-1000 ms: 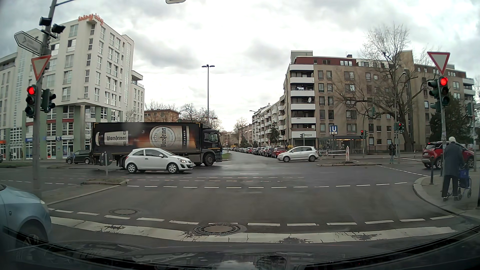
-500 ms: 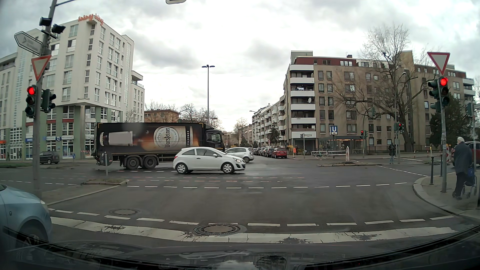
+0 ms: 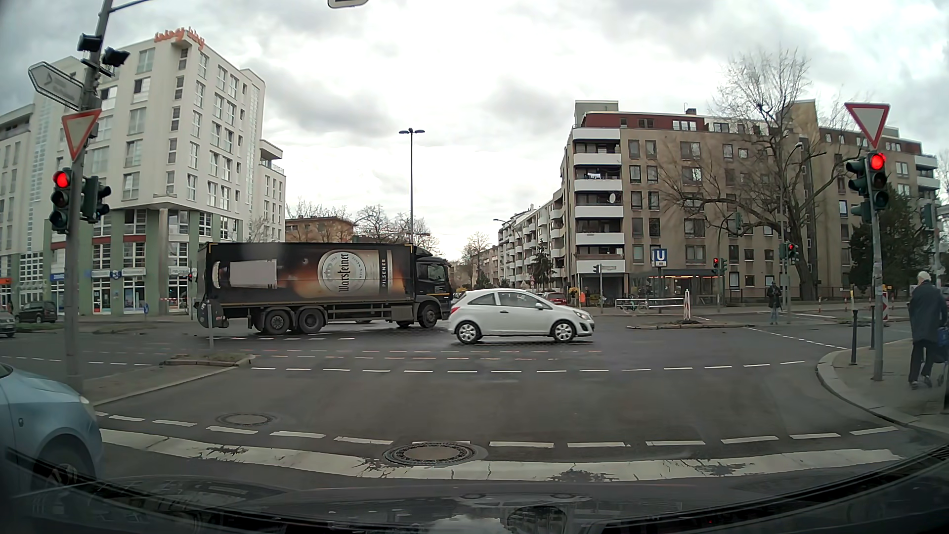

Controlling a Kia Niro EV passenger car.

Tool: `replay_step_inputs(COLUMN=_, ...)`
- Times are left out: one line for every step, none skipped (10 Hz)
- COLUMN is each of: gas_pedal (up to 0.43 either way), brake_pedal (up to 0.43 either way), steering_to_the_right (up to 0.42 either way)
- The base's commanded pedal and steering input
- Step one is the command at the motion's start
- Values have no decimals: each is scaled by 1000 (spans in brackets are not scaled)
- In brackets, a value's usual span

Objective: Follow the waypoints while adhering to traffic rules and regulations

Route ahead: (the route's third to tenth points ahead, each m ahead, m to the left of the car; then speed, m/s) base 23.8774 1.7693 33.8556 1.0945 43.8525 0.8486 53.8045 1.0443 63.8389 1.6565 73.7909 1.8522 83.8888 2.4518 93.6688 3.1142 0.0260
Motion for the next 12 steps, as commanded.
replay_step_inputs(gas_pedal=0, brake_pedal=317, steering_to_the_right=-6)
replay_step_inputs(gas_pedal=0, brake_pedal=348, steering_to_the_right=-6)
replay_step_inputs(gas_pedal=0, brake_pedal=372, steering_to_the_right=-6)
replay_step_inputs(gas_pedal=0, brake_pedal=390, steering_to_the_right=-6)
replay_step_inputs(gas_pedal=0, brake_pedal=402, steering_to_the_right=-6)
replay_step_inputs(gas_pedal=0, brake_pedal=415, steering_to_the_right=-6)
replay_step_inputs(gas_pedal=0, brake_pedal=415, steering_to_the_right=-6)
replay_step_inputs(gas_pedal=0, brake_pedal=421, steering_to_the_right=-6)
replay_step_inputs(gas_pedal=0, brake_pedal=421, steering_to_the_right=-6)
replay_step_inputs(gas_pedal=0, brake_pedal=421, steering_to_the_right=-6)
replay_step_inputs(gas_pedal=0, brake_pedal=421, steering_to_the_right=-6)
replay_step_inputs(gas_pedal=0, brake_pedal=421, steering_to_the_right=-6)
